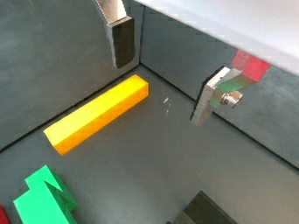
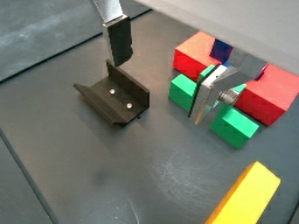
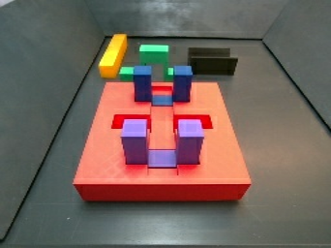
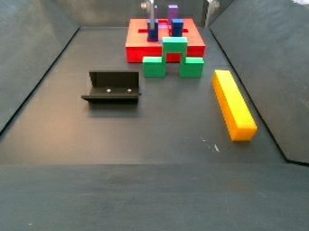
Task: Pick up the yellow object. Move up. Move to above the board. Insert the yellow object.
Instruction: Pick up the yellow object.
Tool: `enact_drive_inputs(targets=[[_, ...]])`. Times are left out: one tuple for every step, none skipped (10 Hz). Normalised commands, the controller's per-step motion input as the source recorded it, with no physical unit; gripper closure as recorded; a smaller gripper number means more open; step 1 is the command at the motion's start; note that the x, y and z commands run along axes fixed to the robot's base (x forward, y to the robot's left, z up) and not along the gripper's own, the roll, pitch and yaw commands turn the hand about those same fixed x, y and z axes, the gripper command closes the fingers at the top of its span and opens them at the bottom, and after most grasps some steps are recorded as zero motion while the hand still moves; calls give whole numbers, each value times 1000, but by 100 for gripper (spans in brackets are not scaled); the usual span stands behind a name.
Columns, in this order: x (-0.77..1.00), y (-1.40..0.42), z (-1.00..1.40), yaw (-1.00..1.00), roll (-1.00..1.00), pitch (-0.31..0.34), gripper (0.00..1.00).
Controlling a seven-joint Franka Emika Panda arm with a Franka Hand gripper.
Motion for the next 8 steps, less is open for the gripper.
enact_drive_inputs(targets=[[-74,0,-51,-26,-20,-20,0],[-203,0,-577,-51,0,-67,0],[-371,-86,-823,-74,69,-36,0],[-666,-134,-780,-149,147,-97,0],[-711,-149,-786,-197,174,-104,0],[-614,-177,-794,-351,170,-84,0],[-440,-157,-640,-443,204,-60,0],[-389,-43,-517,-466,197,-31,0]])
